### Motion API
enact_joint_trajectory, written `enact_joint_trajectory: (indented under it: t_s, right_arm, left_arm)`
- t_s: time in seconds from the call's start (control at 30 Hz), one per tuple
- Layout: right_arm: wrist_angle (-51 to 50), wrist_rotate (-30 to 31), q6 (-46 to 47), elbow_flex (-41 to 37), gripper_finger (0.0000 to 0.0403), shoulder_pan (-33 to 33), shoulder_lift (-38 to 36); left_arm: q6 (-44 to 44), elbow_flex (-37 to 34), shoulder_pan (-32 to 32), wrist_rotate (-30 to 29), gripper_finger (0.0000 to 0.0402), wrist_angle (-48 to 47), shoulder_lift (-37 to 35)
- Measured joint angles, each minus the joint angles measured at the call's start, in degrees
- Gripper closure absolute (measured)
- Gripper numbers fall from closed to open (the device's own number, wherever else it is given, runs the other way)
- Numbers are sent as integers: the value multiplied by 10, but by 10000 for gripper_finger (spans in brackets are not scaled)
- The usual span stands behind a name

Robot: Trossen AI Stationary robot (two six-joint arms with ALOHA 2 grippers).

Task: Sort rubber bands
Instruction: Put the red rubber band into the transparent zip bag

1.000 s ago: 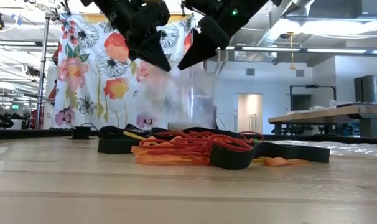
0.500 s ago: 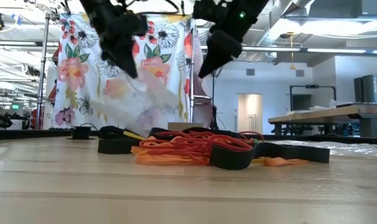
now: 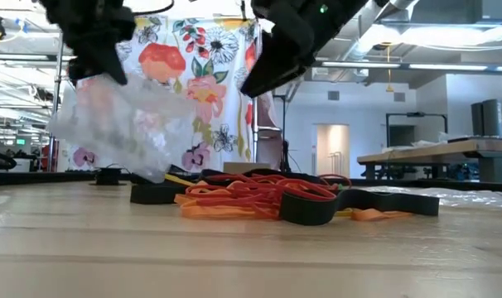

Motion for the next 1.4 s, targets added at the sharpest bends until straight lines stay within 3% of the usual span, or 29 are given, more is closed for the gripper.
enact_joint_trajectory:
  t_s: [0.2, 0.37, 0.5, 0.63, 0.87, 1.13, 1.4]
  right_arm:
    - [10, -12, 98, -5, 158, 32, 14]
    - [-58, 74, 171, -4, 158, 51, 13]
    - [-126, 90, 219, -4, 158, 52, 19]
    - [-145, 84, 230, -7, 158, 52, 38]
    - [-75, 60, 213, -4, 158, 57, 54]
    - [-65, 28, 218, -4, 158, 56, 50]
    - [-95, 31, 380, -4, 158, 105, 50]
  left_arm:
    - [-19, -54, -3, -45, 401, 7, -53]
    - [-21, -88, -16, -55, 401, 43, -61]
    - [-21, -112, -27, -57, 401, 93, -52]
    - [-21, -122, -37, -62, 401, 131, -52]
    - [-21, -122, -60, -91, 401, 138, -52]
    - [-23, -122, -75, -127, 401, 142, -52]
    - [-17, -122, -80, -129, 401, 150, -52]
